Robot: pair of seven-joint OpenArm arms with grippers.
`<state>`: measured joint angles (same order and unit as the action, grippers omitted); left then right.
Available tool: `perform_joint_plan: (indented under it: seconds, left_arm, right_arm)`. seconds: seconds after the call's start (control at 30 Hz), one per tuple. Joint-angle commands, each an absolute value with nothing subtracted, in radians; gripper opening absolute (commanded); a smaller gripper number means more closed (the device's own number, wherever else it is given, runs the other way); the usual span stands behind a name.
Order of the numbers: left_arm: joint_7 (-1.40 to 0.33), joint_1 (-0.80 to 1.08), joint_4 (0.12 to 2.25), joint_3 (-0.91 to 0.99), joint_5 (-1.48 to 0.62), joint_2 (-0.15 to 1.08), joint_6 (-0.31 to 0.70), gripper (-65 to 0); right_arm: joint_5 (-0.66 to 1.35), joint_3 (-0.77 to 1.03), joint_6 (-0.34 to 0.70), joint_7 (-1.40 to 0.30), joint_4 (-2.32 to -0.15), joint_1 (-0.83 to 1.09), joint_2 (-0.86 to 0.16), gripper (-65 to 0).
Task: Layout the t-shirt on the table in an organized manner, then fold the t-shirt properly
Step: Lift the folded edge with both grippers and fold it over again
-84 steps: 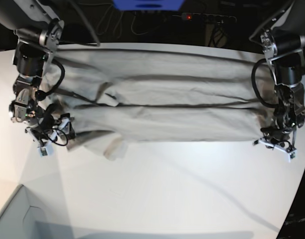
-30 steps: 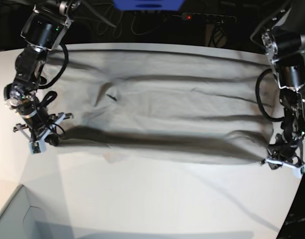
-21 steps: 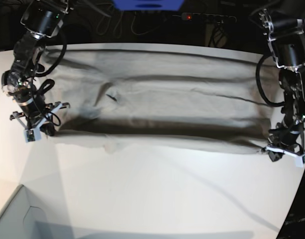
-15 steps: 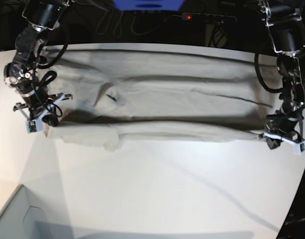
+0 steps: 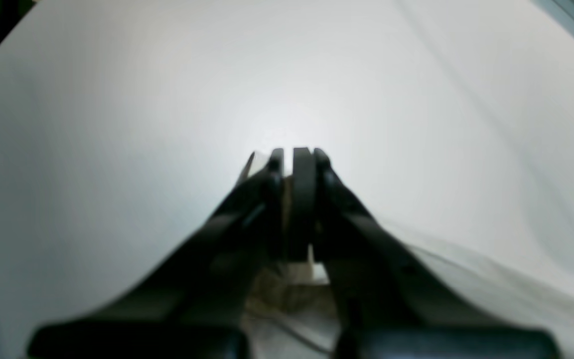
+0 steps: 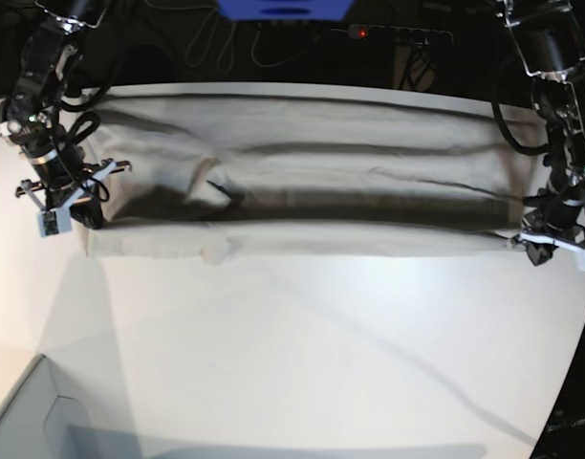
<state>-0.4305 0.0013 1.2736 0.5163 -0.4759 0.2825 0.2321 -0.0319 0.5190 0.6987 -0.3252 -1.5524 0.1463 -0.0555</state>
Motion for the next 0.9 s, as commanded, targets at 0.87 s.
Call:
perform_joint_plan:
  seconds: [0.87]
  left_arm:
    - [-0.403, 0.096, 1.374, 0.524, -0.481, 0.265, 0.234, -65.0]
  right_arm:
    - [-0.016, 0.565, 0.698, -0.297, -1.578, 0.245, -0.024, -65.0]
